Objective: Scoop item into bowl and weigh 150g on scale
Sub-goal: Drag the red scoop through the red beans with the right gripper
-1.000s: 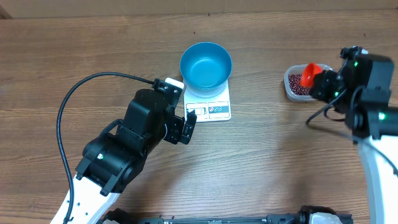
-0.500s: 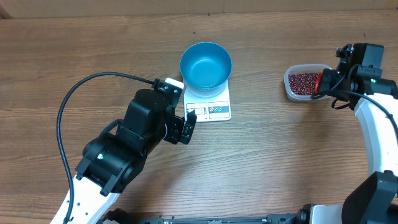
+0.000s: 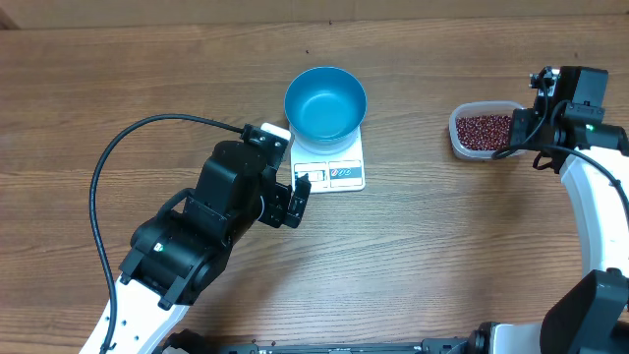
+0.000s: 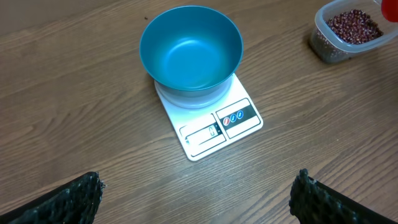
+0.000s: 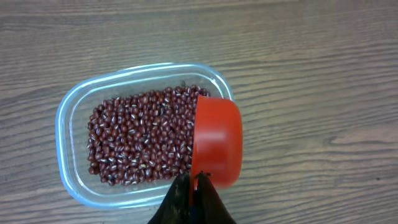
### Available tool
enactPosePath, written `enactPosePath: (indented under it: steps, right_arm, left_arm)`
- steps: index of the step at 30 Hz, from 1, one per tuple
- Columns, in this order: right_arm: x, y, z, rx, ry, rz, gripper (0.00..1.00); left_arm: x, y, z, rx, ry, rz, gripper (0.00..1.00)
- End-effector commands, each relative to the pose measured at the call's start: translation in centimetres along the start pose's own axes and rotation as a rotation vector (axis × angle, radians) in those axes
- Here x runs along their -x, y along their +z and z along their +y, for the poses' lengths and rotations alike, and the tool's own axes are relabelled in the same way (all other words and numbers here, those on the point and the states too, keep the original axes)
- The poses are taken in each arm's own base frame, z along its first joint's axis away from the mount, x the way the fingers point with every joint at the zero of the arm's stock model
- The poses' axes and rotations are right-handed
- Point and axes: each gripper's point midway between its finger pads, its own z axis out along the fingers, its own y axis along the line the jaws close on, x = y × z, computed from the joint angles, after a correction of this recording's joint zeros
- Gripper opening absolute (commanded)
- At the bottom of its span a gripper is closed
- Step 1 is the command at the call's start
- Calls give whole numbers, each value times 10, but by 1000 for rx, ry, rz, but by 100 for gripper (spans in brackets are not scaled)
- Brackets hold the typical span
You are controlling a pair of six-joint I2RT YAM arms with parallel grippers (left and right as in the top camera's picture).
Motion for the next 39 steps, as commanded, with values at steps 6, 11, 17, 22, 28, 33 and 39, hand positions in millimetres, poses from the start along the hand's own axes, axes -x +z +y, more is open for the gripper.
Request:
enactPosePath:
  steps: [6, 11, 17, 22, 28, 33, 39]
  right_arm:
    - [-2, 25, 5, 31, -18, 41, 4]
    - [-14, 41, 9, 49, -18, 94, 4]
    - [-21, 48, 24, 135, -13, 123, 4]
    - [-19, 45, 39, 225, -6, 112, 4]
    - [-21, 46, 42, 237, -1, 120, 4]
    - [-22, 44, 49, 279, 3, 123, 4]
    - [-22, 43, 53, 303, 13, 123, 4]
  left_arm:
    - [5, -2, 3, 15, -7, -15, 100]
    - [6, -2, 3, 15, -7, -15, 100]
    - [5, -2, 3, 15, -7, -15, 100]
    - [5, -2, 3, 15, -7, -15, 100]
    - [5, -2, 3, 15, -7, -14, 100]
    - [5, -2, 3, 15, -7, -15, 100]
    - [5, -2, 3, 15, -7, -15, 100]
